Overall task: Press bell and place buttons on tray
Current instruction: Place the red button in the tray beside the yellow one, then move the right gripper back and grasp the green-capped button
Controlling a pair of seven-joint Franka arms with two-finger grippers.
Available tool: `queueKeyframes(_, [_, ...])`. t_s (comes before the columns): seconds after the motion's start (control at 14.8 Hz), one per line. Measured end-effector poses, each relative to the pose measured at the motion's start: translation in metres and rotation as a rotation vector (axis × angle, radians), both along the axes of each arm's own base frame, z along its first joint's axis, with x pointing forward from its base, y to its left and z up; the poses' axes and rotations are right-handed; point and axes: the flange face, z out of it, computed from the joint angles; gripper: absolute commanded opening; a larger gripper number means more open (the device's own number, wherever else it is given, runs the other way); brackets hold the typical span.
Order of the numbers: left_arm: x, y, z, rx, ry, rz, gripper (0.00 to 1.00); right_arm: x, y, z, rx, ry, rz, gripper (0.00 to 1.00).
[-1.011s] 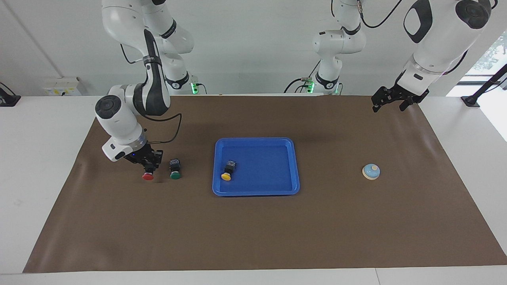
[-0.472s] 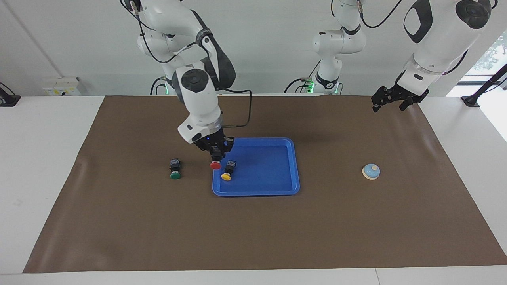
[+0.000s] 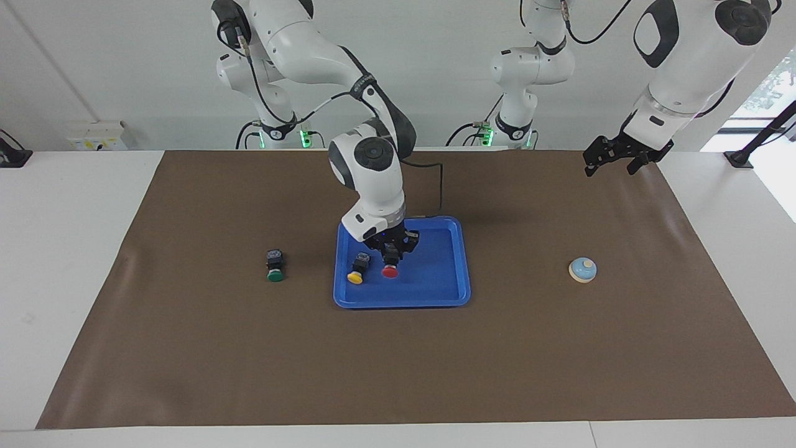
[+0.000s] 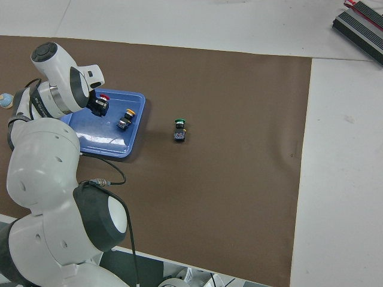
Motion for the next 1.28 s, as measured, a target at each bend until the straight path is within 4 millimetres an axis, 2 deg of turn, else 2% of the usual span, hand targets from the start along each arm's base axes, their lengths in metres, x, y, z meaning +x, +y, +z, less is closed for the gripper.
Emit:
queueKeyframes(0.07, [0.0,0.0,0.0,0.0,0.0,0.0,1.0,-0.001,0.003,-0.01,-0.001,0.002,-0.001,1.0])
queueKeyframes(0.2, [0.0,0.0,0.0,0.0,0.0,0.0,1.0,-0.003,0.003,-0.023,-0.007,0.011,-0.004,1.0])
queueKeyframes(0.4, [0.0,0.0,0.0,0.0,0.0,0.0,1.0,-0.001,-0.001,-0.021,-0.014,0.017,-0.011,1.0])
queueKeyframes(0.54, [0.0,0.0,0.0,0.0,0.0,0.0,1.0,0.007,-0.013,-0.009,-0.044,0.026,-0.021,1.0])
queueKeyframes(0.61, [0.0,0.0,0.0,0.0,0.0,0.0,1.0,0.015,-0.027,0.005,-0.061,0.02,-0.038,1.0])
queueKeyframes(0.81, [0.0,0.0,0.0,0.0,0.0,0.0,1.0,0.033,-0.088,0.061,-0.107,0.011,0.016,1.0])
queueKeyframes(0.88, [0.0,0.0,0.0,0.0,0.0,0.0,1.0,0.037,-0.119,0.08,-0.114,0.008,0.085,1.0])
queueKeyframes(0.94, [0.0,0.0,0.0,0.0,0.0,0.0,1.0,0.04,-0.152,0.091,-0.119,0.008,0.142,1.0])
queueKeyframes(1.08, [0.0,0.0,0.0,0.0,0.0,0.0,1.0,0.043,-0.215,0.091,-0.125,0.022,0.232,1.0])
queueKeyframes(1.15, [0.0,0.0,0.0,0.0,0.0,0.0,1.0,0.043,-0.239,0.085,-0.126,0.035,0.254,1.0])
queueKeyframes(1.28, [0.0,0.0,0.0,0.0,0.0,0.0,1.0,0.041,-0.272,0.07,-0.124,0.047,0.265,1.0])
